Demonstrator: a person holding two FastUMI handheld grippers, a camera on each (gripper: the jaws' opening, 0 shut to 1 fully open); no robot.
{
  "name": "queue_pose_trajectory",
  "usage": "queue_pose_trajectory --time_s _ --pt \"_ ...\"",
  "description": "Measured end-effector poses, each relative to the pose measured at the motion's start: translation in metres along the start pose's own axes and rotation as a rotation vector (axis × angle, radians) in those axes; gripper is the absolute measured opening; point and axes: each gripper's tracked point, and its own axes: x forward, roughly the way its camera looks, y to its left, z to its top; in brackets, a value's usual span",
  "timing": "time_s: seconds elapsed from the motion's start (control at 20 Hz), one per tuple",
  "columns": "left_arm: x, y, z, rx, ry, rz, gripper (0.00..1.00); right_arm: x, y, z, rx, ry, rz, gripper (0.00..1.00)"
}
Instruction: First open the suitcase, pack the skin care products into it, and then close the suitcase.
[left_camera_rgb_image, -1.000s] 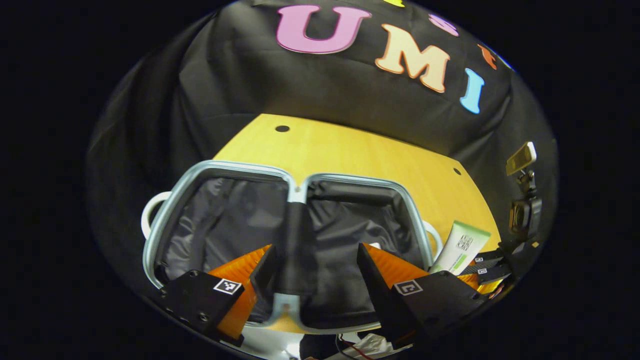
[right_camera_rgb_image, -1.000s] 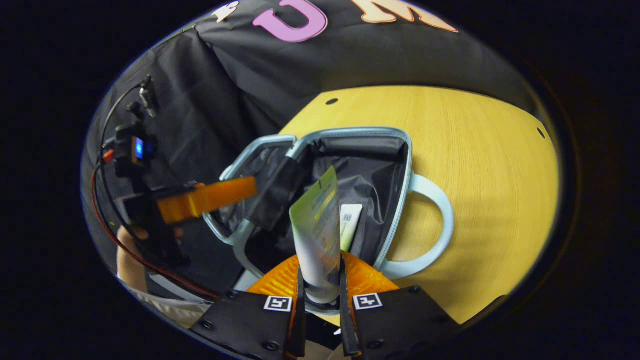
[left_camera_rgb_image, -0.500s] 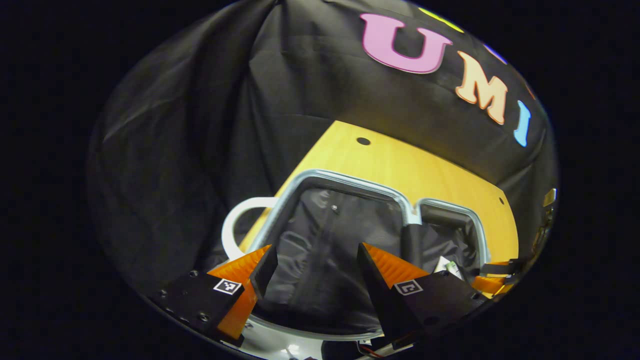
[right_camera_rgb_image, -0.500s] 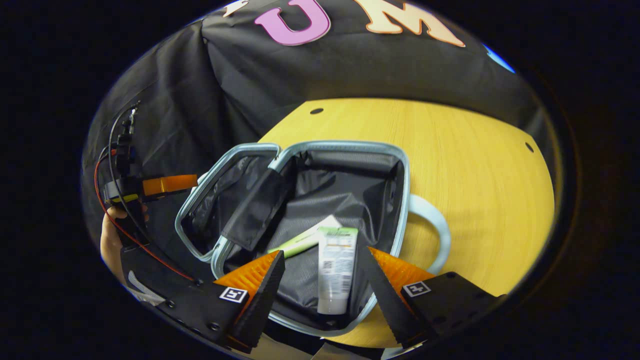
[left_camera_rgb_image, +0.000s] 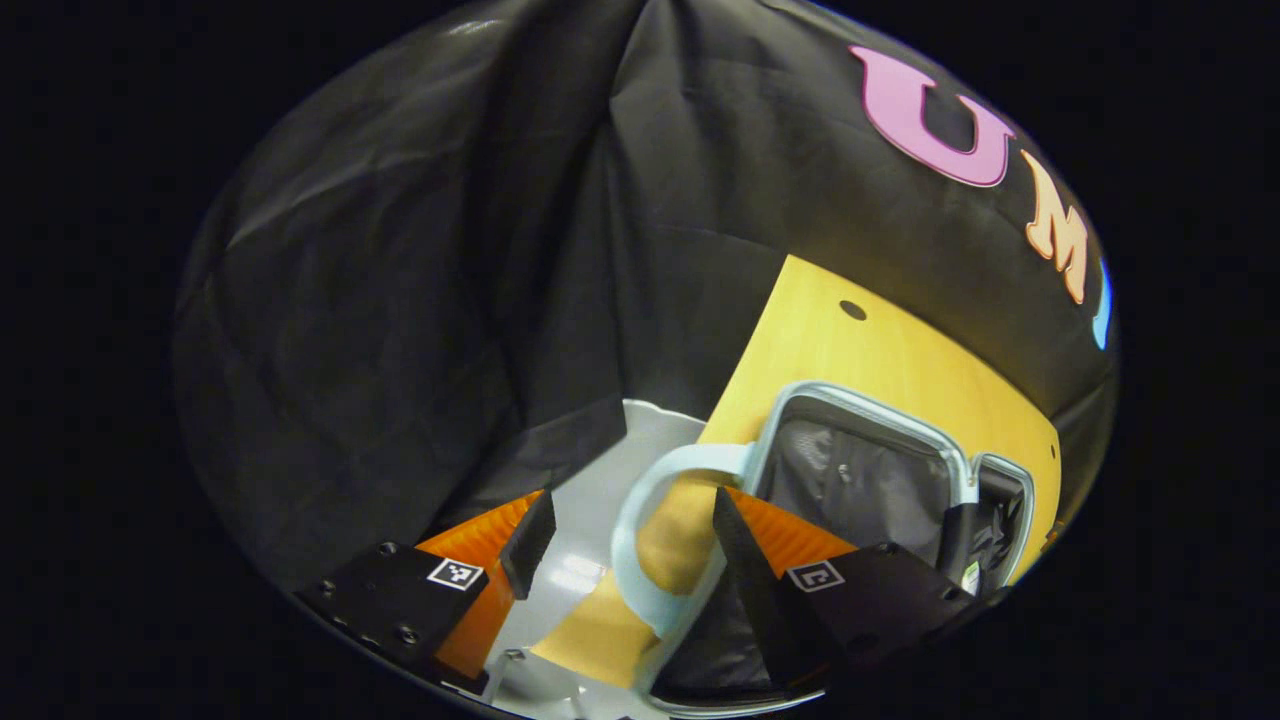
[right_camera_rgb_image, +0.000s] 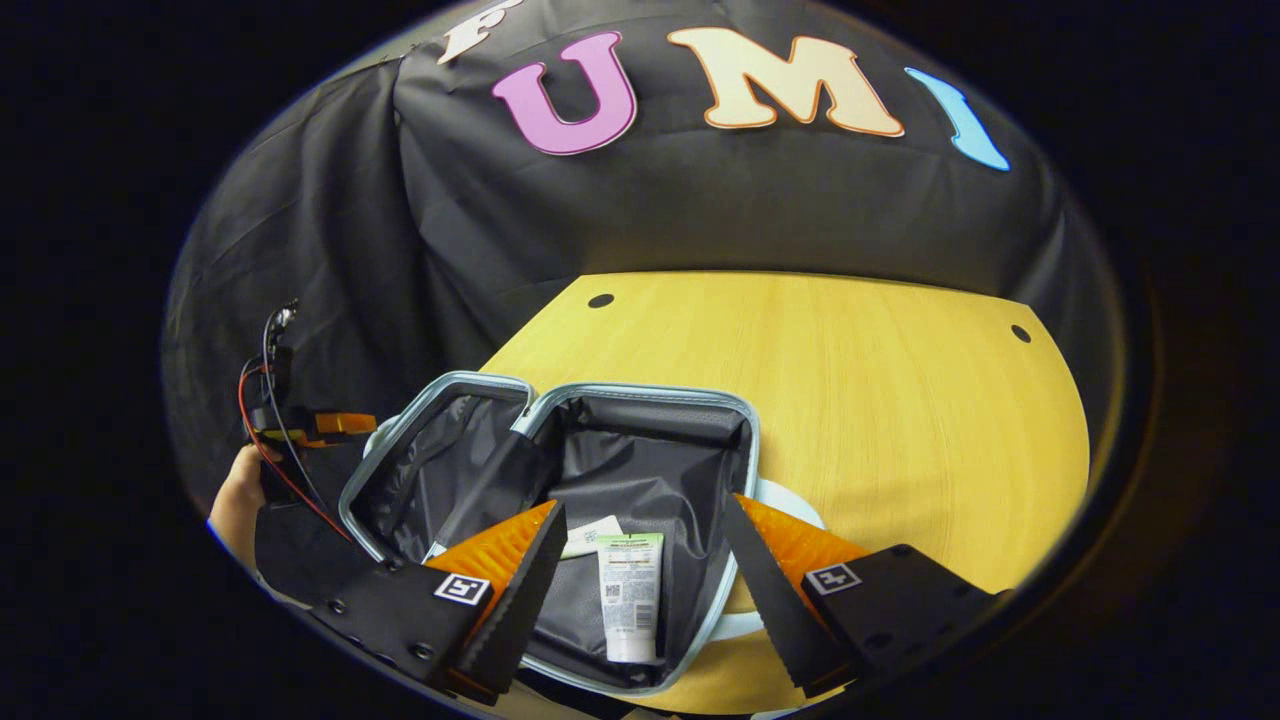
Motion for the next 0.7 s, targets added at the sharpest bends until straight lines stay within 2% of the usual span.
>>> queue_pose_trajectory --time_s 0.1,0.3,0.35,0.45,0.5,0.65,0.7 --pt "0.014 0.008 -0.012 -0.002 0.060 -0.011 0.92 0.000 -0.005 0.000 0.003 -0.001 -0.019 0.93" --pt "0.030 0.005 -0.018 -0.005 0.128 -0.067 0.71 -0.004 -0.009 0.000 0.002 -0.010 -0.042 0.93" --pt "0.035 0.002 -0.021 -0.008 0.135 -0.069 0.51 -0.005 -0.011 0.001 -0.001 -0.014 -0.046 0.93" --pt "0.032 -0.001 -0.021 -0.024 0.143 -0.069 0.19 -0.009 -0.015 0.001 -0.010 -0.024 -0.050 0.93" --pt "0.030 -0.004 -0.019 -0.016 0.129 -0.068 0.13 -0.011 -0.017 0.003 -0.017 -0.032 -0.054 0.93" --pt "0.010 -0.013 -0.008 0.023 0.092 -0.064 0.02 -0.019 -0.025 0.005 -0.032 -0.055 -0.053 0.93" --pt "0.001 -0.013 -0.003 0.044 0.065 -0.059 0.01 -0.020 -0.027 0.006 -0.038 -0.064 -0.049 0.98"
